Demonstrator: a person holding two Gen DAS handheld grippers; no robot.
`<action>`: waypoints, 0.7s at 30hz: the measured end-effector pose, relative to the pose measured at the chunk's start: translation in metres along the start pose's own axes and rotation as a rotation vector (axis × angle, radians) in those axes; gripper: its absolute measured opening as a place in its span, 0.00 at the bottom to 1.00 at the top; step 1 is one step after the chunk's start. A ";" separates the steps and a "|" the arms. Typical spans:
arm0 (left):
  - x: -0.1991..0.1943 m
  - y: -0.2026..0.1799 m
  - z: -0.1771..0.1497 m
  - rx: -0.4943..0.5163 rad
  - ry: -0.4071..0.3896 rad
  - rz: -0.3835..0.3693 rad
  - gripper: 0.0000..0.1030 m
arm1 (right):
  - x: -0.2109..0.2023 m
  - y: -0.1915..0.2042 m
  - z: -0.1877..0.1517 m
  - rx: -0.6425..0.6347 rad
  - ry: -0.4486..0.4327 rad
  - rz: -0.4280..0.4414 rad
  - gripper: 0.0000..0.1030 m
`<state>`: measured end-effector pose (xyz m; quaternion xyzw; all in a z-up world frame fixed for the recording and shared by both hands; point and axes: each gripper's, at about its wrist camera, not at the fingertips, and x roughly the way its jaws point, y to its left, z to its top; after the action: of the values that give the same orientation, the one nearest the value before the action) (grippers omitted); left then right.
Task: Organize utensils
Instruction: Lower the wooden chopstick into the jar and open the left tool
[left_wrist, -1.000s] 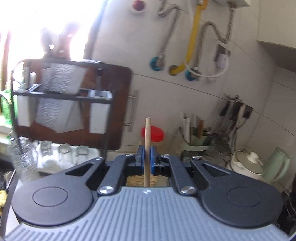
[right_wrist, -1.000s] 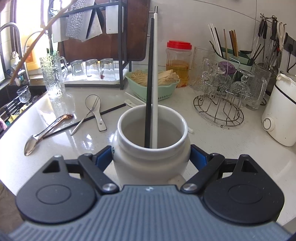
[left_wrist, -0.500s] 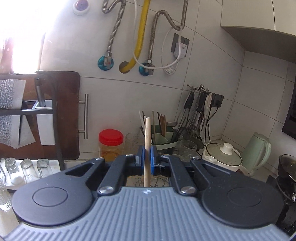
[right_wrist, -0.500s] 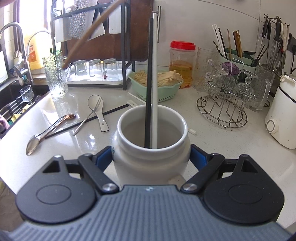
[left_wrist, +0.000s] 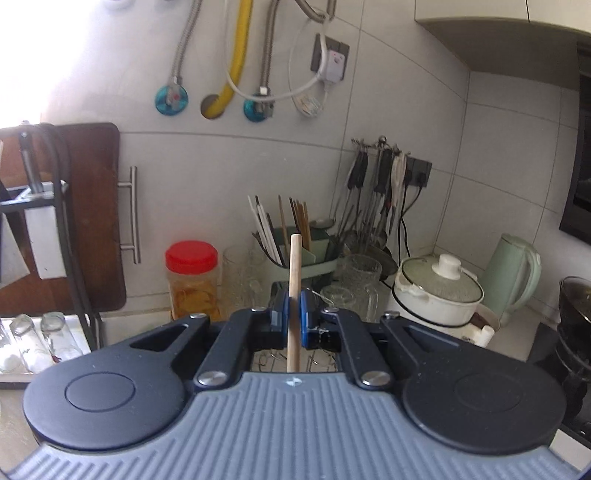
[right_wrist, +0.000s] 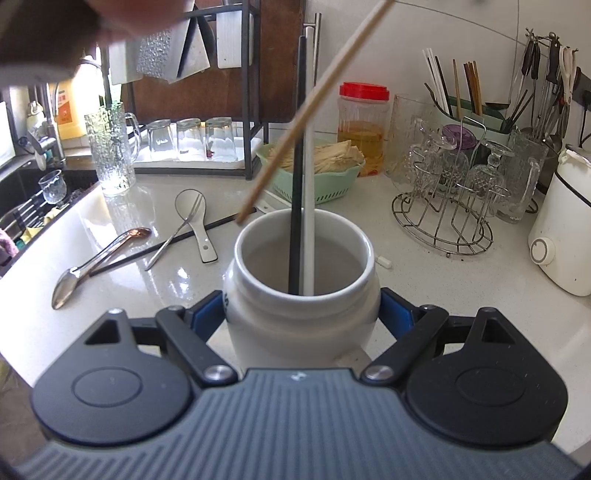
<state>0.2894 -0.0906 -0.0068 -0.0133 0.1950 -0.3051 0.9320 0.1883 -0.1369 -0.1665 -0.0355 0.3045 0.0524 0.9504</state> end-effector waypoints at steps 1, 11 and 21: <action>0.003 -0.002 -0.003 0.010 0.002 0.000 0.07 | 0.000 0.000 -0.001 0.000 -0.004 0.001 0.87; 0.016 -0.008 -0.026 0.053 -0.002 0.006 0.07 | -0.002 -0.002 -0.005 -0.008 -0.029 0.013 0.87; -0.006 -0.005 -0.040 0.029 -0.002 0.032 0.07 | -0.001 -0.004 -0.007 -0.024 -0.045 0.033 0.87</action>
<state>0.2677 -0.0875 -0.0406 0.0029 0.1897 -0.2929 0.9371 0.1838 -0.1416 -0.1710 -0.0409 0.2828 0.0724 0.9556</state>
